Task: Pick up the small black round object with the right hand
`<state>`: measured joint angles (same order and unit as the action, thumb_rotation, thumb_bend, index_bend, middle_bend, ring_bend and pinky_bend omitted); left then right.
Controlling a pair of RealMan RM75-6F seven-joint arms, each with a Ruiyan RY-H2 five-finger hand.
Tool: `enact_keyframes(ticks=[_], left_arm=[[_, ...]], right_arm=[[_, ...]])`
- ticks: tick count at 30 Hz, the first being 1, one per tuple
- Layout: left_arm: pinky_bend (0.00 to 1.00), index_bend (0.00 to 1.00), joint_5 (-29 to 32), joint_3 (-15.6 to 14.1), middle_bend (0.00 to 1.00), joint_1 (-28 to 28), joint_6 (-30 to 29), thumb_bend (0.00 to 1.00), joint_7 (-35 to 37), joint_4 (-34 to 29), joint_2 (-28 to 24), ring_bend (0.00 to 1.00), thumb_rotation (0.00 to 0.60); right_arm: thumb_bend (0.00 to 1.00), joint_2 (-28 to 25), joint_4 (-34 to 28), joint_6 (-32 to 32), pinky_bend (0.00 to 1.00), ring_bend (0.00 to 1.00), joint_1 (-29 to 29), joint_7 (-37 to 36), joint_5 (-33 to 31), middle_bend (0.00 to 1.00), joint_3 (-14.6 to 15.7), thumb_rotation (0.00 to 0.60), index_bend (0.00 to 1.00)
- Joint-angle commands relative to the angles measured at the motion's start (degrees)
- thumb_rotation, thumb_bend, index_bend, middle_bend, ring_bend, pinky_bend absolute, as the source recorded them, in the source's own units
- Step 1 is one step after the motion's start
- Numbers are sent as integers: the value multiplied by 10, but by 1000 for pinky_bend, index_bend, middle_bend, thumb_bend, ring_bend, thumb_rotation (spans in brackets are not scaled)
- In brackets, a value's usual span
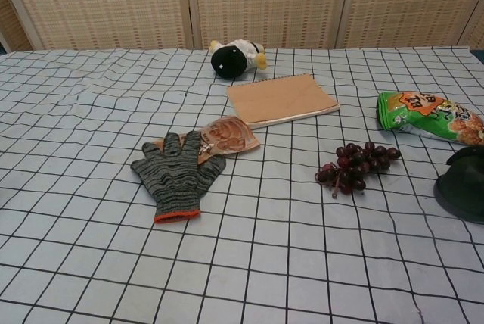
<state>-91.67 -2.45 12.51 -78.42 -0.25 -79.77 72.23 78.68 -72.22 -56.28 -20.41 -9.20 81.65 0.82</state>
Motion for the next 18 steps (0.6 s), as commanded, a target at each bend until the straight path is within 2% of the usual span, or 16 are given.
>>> enact_keyframes(ticks=[1,9,18], left_arm=[[514,276,0,0,310,0,1,388,-2,2,1,314,600],[514,276,1,0,311,0,1,389,-2,1,1,314,600],[514,276,2,-1,310,1,4,388,-1,0,1,314,600]], right_arm=[[144,-1,0,-2,509,301,0,2,1,403,0,600,474],[228,3,5,-19,666,473,6,8,5,548,0,600,736],[241,10,14,-54,686,496,12,-10,25,569,-2,600,767]])
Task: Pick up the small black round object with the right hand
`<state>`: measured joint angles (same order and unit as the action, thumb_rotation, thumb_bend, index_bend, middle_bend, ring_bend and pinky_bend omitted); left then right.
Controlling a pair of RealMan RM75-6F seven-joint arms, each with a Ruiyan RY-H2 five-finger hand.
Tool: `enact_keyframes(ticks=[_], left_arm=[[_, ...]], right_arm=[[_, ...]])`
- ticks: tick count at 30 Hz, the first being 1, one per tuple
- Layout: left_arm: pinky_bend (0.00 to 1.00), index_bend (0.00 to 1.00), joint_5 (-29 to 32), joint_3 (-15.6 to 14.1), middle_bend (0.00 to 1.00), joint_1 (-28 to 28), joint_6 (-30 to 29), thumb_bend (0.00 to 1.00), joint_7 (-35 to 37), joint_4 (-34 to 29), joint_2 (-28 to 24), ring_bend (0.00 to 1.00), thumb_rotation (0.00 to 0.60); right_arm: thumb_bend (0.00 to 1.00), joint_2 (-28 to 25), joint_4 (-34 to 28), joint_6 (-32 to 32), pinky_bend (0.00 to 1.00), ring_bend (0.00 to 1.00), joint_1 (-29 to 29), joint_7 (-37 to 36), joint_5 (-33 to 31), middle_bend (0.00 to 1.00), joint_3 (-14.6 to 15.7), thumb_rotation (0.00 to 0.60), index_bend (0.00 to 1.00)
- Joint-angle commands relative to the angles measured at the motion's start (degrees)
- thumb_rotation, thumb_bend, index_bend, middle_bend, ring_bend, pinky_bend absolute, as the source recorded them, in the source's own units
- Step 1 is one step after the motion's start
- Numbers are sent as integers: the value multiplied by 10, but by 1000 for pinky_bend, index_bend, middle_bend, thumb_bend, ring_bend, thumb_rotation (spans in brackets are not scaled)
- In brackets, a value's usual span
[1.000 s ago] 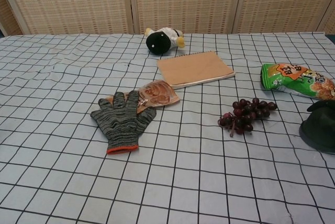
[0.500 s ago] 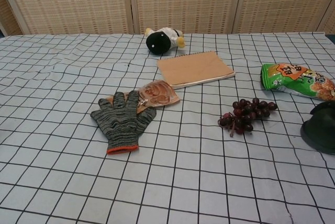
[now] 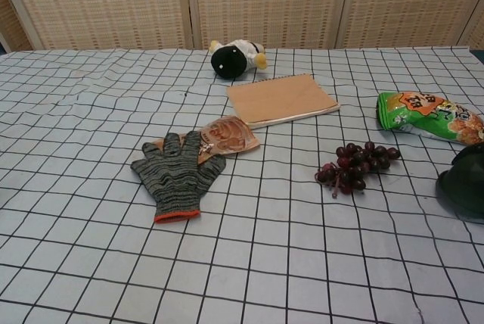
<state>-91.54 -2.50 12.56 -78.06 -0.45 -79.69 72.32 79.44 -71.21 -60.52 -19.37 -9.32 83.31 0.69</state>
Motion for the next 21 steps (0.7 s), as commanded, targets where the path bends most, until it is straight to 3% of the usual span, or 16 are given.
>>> enact_keyframes(ticks=[1,6,10,14,17,21], left_arm=[[514,276,0,0,310,0,0,389,1,-1,0,314,600],[514,275,1,1,311,0,0,388,1,0,0,314,600],[514,274,-2,0,311,0,-2,389,0,1,0,314,600],[513,273,0,0,311,0,-1,390,3,1,0,314,600],[513,273,1,1,311,0,-2,389,3,1,0,313,600],[512,273,3,1,311,0,2,389,3,0,0,313,600]], right_arm=[[241,4,5,-19,686,496,3,-18,15,569,0,600,767],[240,9,12,-90,686,496,0,-110,91,569,10,600,767],[241,47,85,-242,686,497,1,-269,195,569,20,600,761],[241,82,168,-337,689,497,4,-312,224,569,10,600,757],[240,78,197,-311,745,514,10,-225,203,569,5,600,756],[243,21,83,-194,775,535,27,0,113,575,-13,600,759]])
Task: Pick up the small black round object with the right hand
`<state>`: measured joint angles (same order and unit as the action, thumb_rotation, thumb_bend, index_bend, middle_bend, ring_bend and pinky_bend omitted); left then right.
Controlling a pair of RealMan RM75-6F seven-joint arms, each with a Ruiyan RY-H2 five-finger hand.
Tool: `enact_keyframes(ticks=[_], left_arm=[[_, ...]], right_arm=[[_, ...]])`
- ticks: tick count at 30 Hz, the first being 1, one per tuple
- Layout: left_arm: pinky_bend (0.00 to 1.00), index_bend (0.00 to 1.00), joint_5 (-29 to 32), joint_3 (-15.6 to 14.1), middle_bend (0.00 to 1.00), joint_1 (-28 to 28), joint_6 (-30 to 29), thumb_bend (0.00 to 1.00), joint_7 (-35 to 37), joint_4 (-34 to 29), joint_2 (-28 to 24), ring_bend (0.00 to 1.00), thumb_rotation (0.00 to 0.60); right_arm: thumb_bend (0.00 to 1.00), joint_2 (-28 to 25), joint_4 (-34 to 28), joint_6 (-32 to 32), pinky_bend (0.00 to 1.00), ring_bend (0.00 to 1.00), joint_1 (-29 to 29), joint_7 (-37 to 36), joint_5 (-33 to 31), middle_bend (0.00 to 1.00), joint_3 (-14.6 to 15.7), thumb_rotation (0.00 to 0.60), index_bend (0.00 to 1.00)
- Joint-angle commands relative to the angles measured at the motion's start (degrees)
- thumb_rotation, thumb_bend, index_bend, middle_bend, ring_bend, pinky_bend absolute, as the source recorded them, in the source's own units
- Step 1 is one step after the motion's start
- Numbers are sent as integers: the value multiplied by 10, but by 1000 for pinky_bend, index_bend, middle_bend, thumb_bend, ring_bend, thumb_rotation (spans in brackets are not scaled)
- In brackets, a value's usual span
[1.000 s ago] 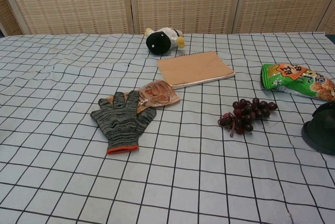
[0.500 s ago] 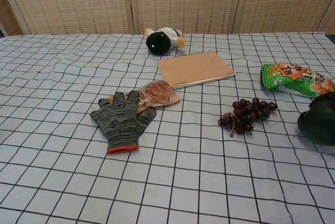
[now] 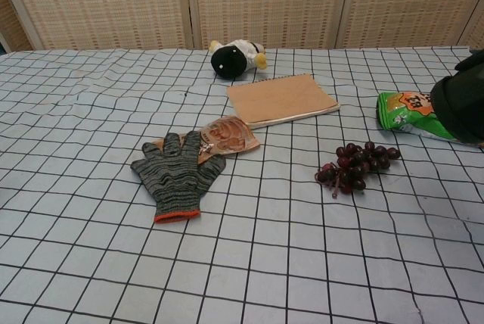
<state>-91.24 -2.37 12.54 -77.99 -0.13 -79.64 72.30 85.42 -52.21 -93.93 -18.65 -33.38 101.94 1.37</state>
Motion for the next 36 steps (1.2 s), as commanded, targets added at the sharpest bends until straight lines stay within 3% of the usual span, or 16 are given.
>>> enact_keyframes(ticks=[1,4,7,9,11,12,15,18,23,25,29,36], left_arm=[[512,273,-1,0,311,1,1,389,-1,-2,0,313,600],[512,273,-2,-1,311,1,2,389,-5,-1,1,314,600],[512,273,1,-2,311,2,7,389,-6,-3,0,314,600],[513,273,1,-2,312,2,7,389,-7,-4,0,314,600],[513,274,0,-2,312,2,7,389,-8,-2,0,314,600],[512,274,1,-2,312,2,7,389,-8,-2,0,314,600],[513,273,1,-2,312,3,9,389,-8,-4,0,313,600],[513,274,-1,-3,312,2,6,389,-9,-3,0,314,600],[513,277,-1,-2,312,2,6,389,-6,-4,-1,314,600],[512,277,-3,-2,312,2,2,389,-7,-2,0,314,600],[512,276,-3,-3,312,1,3,389,-5,-2,0,314,600],[512,276,-4,-3,312,2,4,389,-6,-1,1,313,600]], right_arm=[[243,-61,-161,176,776,537,25,310,-115,577,-29,600,760],[245,-103,-270,231,777,540,33,467,-216,579,-53,600,762],[248,-106,-322,222,777,540,41,606,-293,579,-73,600,764],[252,-96,-331,203,777,539,43,655,-312,579,-80,600,765],[252,-86,-327,189,777,540,42,659,-300,579,-80,600,764],[253,-82,-323,186,777,540,41,640,-286,579,-78,600,764],[252,-78,-294,184,777,540,32,497,-201,579,-58,600,762],[252,-83,-251,167,777,538,14,247,-86,579,-19,600,756],[252,-47,-138,40,760,519,-5,-50,41,579,14,600,736],[252,-21,-87,-20,757,513,-6,-101,64,579,10,600,732],[252,22,-17,-98,757,512,-3,-138,70,579,-7,600,730],[252,35,21,-101,757,512,2,-141,42,579,-9,600,730]])
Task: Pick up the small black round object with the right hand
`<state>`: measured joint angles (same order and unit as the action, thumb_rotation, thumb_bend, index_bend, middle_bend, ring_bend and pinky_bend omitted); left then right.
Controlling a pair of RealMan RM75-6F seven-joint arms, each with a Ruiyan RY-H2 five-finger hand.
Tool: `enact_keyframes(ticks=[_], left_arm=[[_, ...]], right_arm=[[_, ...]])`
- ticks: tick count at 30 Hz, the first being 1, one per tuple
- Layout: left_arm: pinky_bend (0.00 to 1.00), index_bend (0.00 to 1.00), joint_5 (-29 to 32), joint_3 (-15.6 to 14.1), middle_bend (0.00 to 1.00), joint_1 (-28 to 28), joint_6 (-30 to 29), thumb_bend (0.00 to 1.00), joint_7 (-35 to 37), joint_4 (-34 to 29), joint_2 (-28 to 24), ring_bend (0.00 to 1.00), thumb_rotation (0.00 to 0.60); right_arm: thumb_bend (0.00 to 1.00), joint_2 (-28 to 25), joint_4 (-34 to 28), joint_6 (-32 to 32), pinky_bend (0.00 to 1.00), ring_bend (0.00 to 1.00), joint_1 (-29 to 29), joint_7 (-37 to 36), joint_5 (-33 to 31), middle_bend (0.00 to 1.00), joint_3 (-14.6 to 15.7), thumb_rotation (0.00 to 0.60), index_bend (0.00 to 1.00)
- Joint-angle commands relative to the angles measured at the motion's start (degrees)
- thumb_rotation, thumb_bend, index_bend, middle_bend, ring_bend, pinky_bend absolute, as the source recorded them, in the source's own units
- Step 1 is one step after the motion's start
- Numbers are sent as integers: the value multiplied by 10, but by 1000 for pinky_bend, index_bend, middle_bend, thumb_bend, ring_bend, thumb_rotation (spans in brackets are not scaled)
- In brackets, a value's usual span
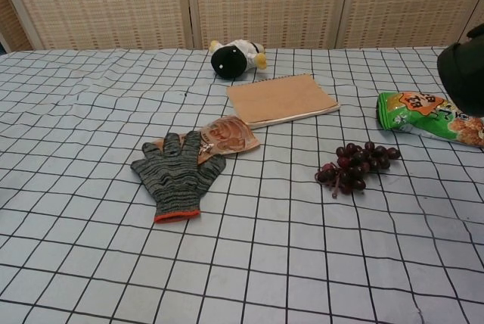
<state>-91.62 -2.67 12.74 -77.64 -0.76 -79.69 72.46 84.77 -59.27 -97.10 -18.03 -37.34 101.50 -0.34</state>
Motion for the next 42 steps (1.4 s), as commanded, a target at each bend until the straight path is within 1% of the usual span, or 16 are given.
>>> enact_keyframes(ticks=[1,3,6,10,12,14,18,22,24,28,31,33,36,39,41,42], left_arm=[[512,277,-1,0,312,0,-1,389,-1,-1,0,313,600],[512,276,-1,0,312,0,-1,389,-2,1,0,314,600],[512,277,1,0,313,0,1,389,-1,-1,-1,314,600],[512,276,1,0,315,0,0,388,-2,-1,-1,314,600],[512,276,2,0,318,0,2,389,-2,-1,-1,314,600],[513,277,2,-1,319,1,4,389,-2,-3,-1,314,600],[513,277,1,1,321,0,-1,389,-1,-2,-2,314,600],[514,277,3,2,322,-1,-2,388,7,-4,-3,314,600],[513,277,0,2,323,-1,-5,388,7,-2,-3,313,600],[513,277,0,0,325,0,-2,389,8,-2,-3,314,600],[513,277,-1,1,325,-1,-4,389,6,-1,-3,314,600],[513,277,1,1,326,-1,-2,389,7,0,-2,314,600],[513,277,2,1,326,0,0,389,10,-1,-4,314,600],[513,277,2,1,326,0,-1,389,11,-1,-4,313,600],[513,277,2,1,326,0,-1,389,10,0,-4,313,600],[513,277,3,1,326,0,-1,389,11,0,-4,313,600]], right_arm=[[252,38,95,-49,757,512,-3,-80,37,579,10,600,730],[252,25,92,-4,760,515,-2,-36,23,579,17,600,731],[269,-5,55,89,766,522,3,77,-22,579,19,600,731],[284,-50,-45,203,767,526,9,262,-111,579,0,600,731],[286,-61,-74,234,767,526,6,309,-143,579,-10,600,731],[287,-61,-82,259,767,526,4,346,-175,579,-22,600,731],[292,-45,-66,280,767,526,-3,403,-208,579,-37,600,730],[313,-40,-91,273,767,526,-12,407,-189,579,-37,600,731],[317,-49,-125,263,767,526,-19,411,-167,579,-34,600,731],[317,-82,-249,258,767,526,-38,451,-125,580,-30,600,734],[317,-113,-346,282,767,528,-52,480,-122,582,-28,600,739],[317,-126,-381,294,767,530,-56,498,-132,583,-30,600,742],[318,-129,-380,302,767,532,-52,542,-161,585,-30,600,745],[317,-127,-371,307,767,533,-50,560,-179,586,-30,600,746],[318,-125,-354,320,767,534,-46,585,-212,586,-28,600,747],[317,-124,-334,334,767,534,-44,610,-245,586,-27,600,747]])
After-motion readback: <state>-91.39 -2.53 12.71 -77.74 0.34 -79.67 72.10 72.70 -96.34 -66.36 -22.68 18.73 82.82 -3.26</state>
